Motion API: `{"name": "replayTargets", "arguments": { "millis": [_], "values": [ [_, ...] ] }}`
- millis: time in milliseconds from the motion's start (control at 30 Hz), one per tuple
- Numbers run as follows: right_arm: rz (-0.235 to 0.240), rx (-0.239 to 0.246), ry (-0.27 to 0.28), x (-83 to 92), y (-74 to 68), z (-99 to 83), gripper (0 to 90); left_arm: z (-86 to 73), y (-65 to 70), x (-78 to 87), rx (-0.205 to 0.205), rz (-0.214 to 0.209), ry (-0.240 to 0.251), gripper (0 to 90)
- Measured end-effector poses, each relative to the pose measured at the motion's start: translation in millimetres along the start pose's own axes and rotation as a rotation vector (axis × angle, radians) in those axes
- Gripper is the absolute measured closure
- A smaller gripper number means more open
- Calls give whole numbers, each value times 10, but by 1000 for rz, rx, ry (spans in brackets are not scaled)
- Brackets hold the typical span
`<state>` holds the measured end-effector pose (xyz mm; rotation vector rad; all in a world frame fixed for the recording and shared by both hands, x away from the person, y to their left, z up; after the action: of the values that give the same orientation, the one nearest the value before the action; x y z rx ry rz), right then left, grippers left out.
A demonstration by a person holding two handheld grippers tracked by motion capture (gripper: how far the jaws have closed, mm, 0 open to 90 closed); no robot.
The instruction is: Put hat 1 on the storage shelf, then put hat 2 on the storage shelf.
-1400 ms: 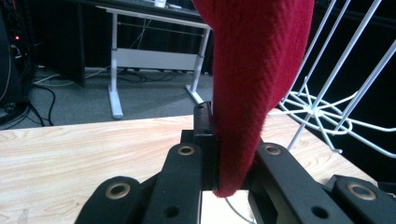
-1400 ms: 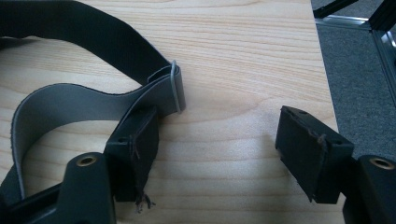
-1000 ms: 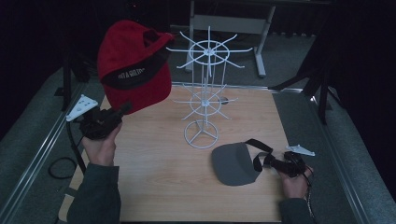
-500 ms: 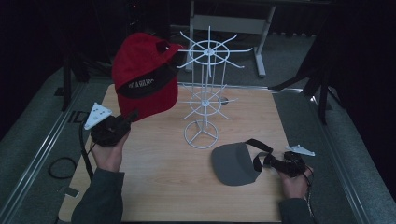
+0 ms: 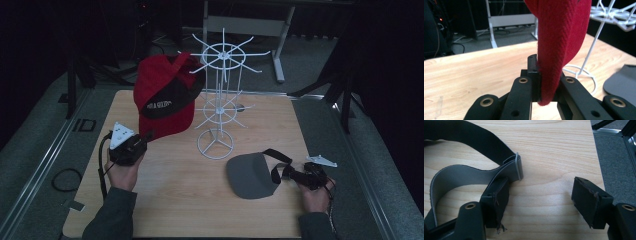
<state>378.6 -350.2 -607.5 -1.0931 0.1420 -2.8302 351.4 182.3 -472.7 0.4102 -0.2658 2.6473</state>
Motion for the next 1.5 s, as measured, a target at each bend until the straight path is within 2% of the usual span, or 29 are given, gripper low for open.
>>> {"name": "replayTargets", "arguments": {
  "millis": [500,800,1133,1167,1500],
  "values": [
    [0,0,0,0,0,0,301,-89,26,-58,2,-13,-23,831],
    [0,-1,-1,0,-1,0,300,-137,-17,-13,21,-25,-12,626],
    [0,-1,-1,0,-1,0,301,-239,-42,-27,2,1,-38,574],
    [0,-1,-1,1,-1,0,303,-270,-53,-34,3,8,-52,574],
    [-4,-22,-20,55,34,16,451,-387,-96,-83,14,17,-101,561]
  ]
}}
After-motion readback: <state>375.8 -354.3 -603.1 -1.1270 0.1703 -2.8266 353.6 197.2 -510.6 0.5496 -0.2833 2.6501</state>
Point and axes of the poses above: each handheld gripper's, and its own axes: x roughly backward along the jaws, z roughly out of its top, y roughly to its right, the point moved 6 cm from there along -x, roughly forward along the jaws, and after that the axes turned 10 degrees about -x, right-handed, at the moved point
